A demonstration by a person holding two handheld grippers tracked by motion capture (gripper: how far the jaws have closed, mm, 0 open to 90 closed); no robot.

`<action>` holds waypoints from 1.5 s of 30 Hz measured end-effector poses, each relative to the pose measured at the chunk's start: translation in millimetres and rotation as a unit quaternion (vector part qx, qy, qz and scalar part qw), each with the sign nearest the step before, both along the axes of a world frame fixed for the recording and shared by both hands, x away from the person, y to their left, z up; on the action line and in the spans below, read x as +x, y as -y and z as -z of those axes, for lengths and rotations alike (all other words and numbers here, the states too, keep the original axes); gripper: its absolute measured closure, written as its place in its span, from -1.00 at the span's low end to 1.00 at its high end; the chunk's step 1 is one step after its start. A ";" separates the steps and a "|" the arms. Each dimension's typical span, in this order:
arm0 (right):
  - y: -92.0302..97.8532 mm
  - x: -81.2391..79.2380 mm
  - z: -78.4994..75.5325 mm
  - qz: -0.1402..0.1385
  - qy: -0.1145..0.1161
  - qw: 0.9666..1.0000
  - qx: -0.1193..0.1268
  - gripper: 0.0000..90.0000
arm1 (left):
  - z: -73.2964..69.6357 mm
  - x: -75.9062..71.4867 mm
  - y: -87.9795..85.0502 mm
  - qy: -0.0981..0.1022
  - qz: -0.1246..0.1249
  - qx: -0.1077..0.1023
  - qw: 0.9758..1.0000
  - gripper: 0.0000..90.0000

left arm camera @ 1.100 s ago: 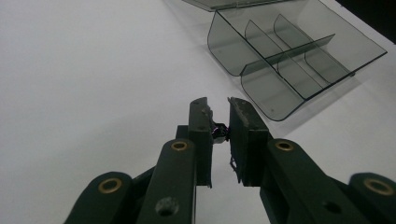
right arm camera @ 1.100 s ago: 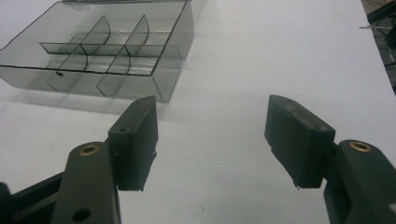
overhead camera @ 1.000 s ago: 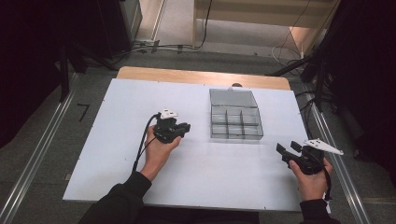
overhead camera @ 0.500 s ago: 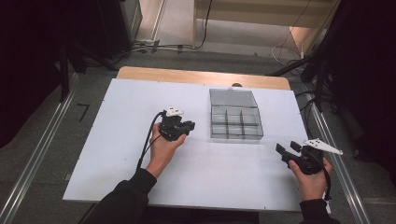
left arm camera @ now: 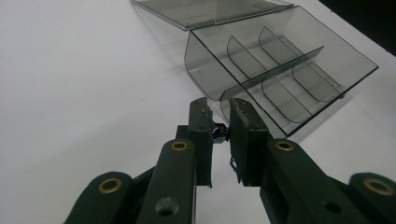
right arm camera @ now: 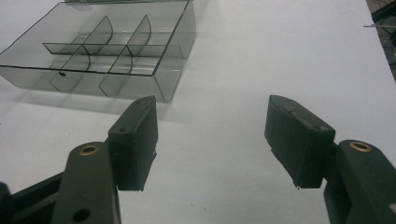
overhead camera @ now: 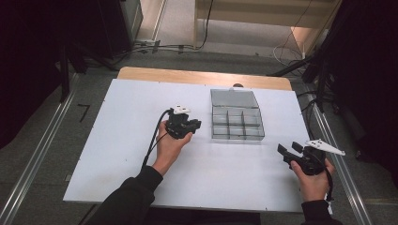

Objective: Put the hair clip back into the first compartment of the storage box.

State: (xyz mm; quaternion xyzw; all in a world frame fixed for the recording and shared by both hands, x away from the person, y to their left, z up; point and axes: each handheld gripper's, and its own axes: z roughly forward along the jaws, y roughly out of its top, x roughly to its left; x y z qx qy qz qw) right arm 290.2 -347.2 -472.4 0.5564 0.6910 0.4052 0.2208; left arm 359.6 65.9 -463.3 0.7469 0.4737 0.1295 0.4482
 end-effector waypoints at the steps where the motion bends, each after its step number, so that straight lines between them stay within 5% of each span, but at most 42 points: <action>1: 0.0 0.0 0.0 0.000 0.000 1.000 0.000 -0.27 | 0.1 0.8 0.9 0.000 0.000 -0.001 1.000 0.79; 45: 0.4 1.3 2.3 -0.007 -0.005 1.000 0.002 -0.27 | -10.6 30.7 34.2 0.006 0.007 0.007 1.000 0.79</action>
